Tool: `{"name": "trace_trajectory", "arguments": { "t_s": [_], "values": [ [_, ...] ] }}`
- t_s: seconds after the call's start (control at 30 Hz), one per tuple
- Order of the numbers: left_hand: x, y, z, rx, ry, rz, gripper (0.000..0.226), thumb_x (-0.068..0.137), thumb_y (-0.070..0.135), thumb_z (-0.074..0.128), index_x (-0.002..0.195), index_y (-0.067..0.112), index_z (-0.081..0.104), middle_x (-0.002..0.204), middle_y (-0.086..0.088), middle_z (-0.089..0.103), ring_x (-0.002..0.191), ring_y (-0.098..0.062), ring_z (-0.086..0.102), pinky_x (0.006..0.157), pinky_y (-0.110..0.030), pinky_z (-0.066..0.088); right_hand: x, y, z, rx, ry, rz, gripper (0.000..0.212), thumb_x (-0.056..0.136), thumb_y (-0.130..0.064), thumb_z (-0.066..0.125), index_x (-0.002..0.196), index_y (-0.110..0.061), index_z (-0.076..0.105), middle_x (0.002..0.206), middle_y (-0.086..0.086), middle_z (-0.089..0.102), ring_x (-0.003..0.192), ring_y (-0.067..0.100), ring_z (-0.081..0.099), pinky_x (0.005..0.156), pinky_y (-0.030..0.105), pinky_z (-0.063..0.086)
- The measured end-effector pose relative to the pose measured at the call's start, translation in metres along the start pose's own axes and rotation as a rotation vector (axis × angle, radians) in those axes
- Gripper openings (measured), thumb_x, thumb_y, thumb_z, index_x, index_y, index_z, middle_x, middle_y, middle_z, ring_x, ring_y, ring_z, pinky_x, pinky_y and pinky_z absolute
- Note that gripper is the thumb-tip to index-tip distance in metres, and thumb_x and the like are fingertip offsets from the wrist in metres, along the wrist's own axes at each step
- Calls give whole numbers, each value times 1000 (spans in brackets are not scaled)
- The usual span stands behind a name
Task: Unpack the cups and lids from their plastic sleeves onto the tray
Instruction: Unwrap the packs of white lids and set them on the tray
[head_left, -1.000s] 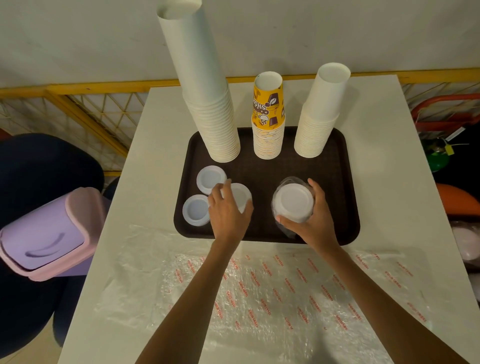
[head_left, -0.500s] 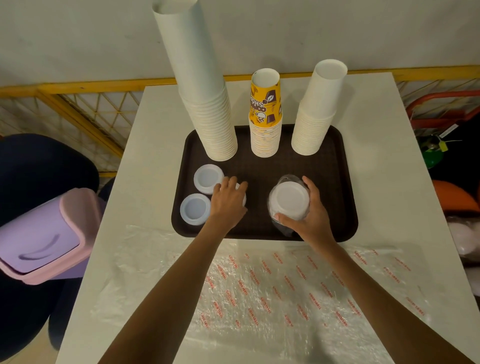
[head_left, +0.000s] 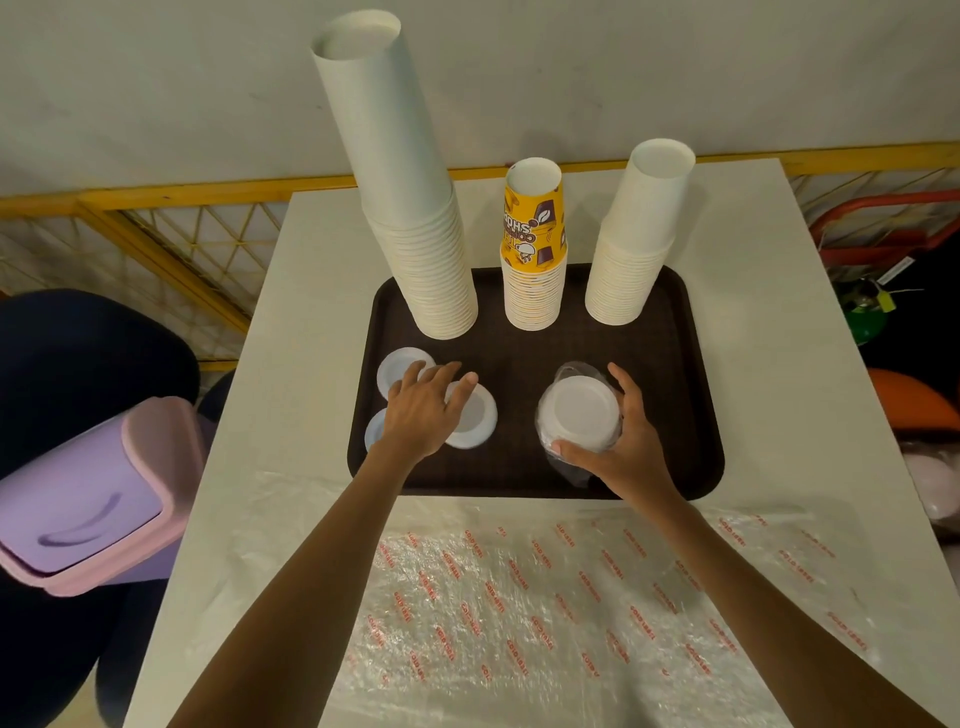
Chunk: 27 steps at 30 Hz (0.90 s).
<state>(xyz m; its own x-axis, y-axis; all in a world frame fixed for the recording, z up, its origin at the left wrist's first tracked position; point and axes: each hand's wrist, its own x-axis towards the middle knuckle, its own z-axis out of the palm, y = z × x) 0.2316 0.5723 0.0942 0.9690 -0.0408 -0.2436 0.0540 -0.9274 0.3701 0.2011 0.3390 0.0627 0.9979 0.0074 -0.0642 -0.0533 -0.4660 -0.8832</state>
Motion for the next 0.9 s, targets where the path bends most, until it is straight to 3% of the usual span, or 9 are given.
{"name": "trace_trajectory", "arguments": {
  "t_s": [0.13,0.23,0.37,0.5,0.57,0.63,0.8,0.9],
  "values": [
    [1,-7,-3,-85,22,-67,75,84,60,16,139,18,45,147,-3,44,141,-28,28,113,-49,21,1,-1,2,0,0,4,102,66,-30,85,146,-17,23,139,2,41,122,10,39,98,26,39],
    [2,-7,-6,-115,38,-63,74,84,61,18,139,19,46,145,-3,46,139,-28,31,113,-51,23,1,-1,3,5,2,15,103,65,-31,85,146,-17,22,139,2,41,122,8,38,99,26,39],
    [0,8,-6,-221,189,-57,65,88,57,29,134,18,52,136,-3,55,132,-25,42,109,-49,34,-3,-1,5,33,5,34,110,60,-35,87,146,-20,20,141,-1,39,126,7,36,103,27,37],
    [-7,45,-1,-411,257,26,37,94,33,54,127,16,56,131,-4,58,118,-20,54,96,-32,47,-9,-3,5,30,60,36,112,54,-51,80,146,-20,24,143,-2,38,126,5,34,103,23,35],
    [-13,66,2,-527,239,54,32,94,20,56,126,13,56,127,-5,58,110,-16,58,83,-11,46,-10,-6,6,10,100,15,110,54,-57,77,145,-18,29,143,1,40,125,6,35,101,23,36],
    [-19,86,8,-677,209,-31,32,98,19,49,128,9,54,125,-4,58,108,-13,57,75,-2,41,-10,-7,8,-26,142,8,107,56,-61,78,143,-17,33,141,1,42,123,6,36,98,19,35],
    [-31,115,31,-882,55,-250,37,103,27,36,132,9,47,119,-2,55,107,-13,51,79,-14,40,-13,-5,10,-92,194,-23,93,60,-56,74,137,-11,44,133,7,53,116,11,43,91,13,32],
    [-33,115,46,-956,35,-314,38,103,29,34,133,10,46,127,-8,55,106,-12,50,84,-19,45,-13,1,8,-72,140,-1,89,65,-50,76,137,-8,45,134,9,53,121,20,49,99,28,42]
  ]
}}
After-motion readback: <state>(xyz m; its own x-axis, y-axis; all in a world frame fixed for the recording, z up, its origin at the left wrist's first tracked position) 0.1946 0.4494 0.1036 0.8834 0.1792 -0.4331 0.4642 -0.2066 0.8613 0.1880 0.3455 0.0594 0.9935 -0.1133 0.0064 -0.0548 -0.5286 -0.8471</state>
